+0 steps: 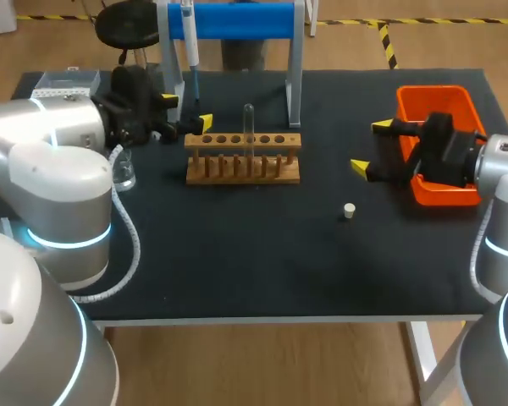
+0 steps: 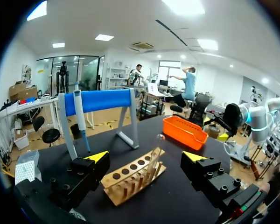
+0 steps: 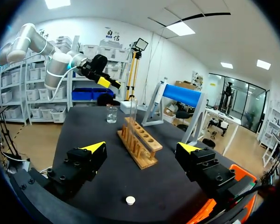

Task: Invert the test tube, pick up the pipette, mount the tip to pipette, aspirate from beaker and dispense into the tube, eject the tip, return the pipette, and cap with the stopper.

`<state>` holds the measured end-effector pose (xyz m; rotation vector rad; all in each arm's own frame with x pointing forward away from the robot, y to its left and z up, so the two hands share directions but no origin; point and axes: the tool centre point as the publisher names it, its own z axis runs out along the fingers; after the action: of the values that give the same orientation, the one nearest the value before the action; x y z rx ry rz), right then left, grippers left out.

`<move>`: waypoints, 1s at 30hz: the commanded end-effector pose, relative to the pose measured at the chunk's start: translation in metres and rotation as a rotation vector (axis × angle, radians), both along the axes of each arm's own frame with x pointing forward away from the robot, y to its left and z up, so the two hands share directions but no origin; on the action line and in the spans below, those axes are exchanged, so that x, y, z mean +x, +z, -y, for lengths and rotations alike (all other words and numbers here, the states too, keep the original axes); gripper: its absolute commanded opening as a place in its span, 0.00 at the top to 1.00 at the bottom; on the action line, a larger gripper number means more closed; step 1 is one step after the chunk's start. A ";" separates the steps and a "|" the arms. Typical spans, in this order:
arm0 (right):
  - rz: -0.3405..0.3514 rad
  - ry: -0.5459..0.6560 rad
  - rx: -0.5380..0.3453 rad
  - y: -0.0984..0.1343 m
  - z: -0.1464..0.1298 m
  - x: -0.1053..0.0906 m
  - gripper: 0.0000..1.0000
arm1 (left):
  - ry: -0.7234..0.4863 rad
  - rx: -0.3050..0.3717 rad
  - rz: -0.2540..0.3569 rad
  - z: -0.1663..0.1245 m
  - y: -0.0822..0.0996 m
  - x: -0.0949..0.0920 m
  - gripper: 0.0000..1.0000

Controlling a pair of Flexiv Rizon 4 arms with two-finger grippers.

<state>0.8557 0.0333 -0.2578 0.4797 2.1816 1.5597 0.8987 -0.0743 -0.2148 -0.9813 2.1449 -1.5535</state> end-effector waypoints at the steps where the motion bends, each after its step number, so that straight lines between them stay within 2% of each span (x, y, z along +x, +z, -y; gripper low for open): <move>1: 0.001 -0.003 -0.001 0.000 -0.001 0.000 0.00 | -0.016 -0.037 0.038 -0.009 -0.006 -0.013 0.00; 6: 0.001 -0.003 -0.001 0.000 -0.001 0.000 0.00 | -0.055 -0.024 0.049 -0.005 -0.010 -0.024 0.00; 14: 0.001 -0.003 -0.001 0.000 -0.001 0.000 0.00 | -0.089 0.005 0.034 -0.002 -0.019 -0.037 0.00; 20: 0.001 -0.003 -0.001 0.000 -0.001 0.000 0.00 | -0.066 0.007 -0.001 -0.007 -0.028 -0.040 0.00; 30: 0.001 -0.003 -0.001 0.000 -0.001 0.000 0.00 | -0.066 0.006 0.000 -0.007 -0.029 -0.040 0.00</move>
<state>0.8558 0.0330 -0.2578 0.4795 2.1813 1.5607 0.8593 -0.0677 -0.2424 -0.9201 2.2074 -1.5703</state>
